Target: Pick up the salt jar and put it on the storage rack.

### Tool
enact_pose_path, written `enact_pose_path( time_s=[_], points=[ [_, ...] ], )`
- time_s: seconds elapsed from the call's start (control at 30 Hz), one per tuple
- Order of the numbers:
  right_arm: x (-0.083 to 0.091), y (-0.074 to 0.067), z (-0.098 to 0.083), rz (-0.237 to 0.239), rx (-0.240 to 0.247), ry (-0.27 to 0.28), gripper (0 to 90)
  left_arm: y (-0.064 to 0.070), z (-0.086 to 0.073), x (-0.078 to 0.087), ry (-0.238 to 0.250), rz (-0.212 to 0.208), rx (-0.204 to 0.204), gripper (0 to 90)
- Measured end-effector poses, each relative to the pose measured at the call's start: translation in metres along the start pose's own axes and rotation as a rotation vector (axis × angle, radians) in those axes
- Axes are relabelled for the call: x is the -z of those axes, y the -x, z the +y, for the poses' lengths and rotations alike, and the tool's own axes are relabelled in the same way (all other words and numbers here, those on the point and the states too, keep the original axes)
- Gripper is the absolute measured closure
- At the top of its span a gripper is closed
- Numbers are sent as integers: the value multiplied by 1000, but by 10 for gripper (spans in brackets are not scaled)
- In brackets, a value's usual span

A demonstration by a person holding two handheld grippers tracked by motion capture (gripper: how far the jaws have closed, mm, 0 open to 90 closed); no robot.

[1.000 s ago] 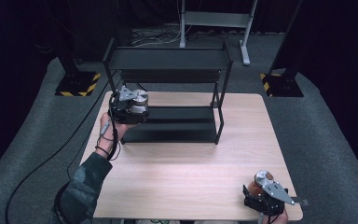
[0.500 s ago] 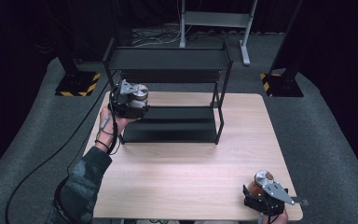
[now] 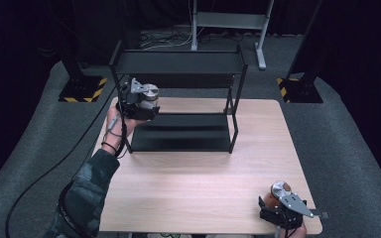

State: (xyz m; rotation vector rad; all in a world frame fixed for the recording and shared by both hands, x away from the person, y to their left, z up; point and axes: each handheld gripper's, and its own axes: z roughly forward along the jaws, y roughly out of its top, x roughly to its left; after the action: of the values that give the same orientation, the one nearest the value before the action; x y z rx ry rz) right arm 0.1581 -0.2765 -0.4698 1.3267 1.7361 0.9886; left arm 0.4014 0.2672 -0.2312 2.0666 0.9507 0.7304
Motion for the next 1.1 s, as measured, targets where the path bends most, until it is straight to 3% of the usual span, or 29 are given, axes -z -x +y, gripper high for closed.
enact_pose_path(
  time_s=[1.1],
  points=[
    [0, -1, -1, -4, -1, 3, 0, 0, 30, 10, -3, 13, -43, 308]
  ],
)
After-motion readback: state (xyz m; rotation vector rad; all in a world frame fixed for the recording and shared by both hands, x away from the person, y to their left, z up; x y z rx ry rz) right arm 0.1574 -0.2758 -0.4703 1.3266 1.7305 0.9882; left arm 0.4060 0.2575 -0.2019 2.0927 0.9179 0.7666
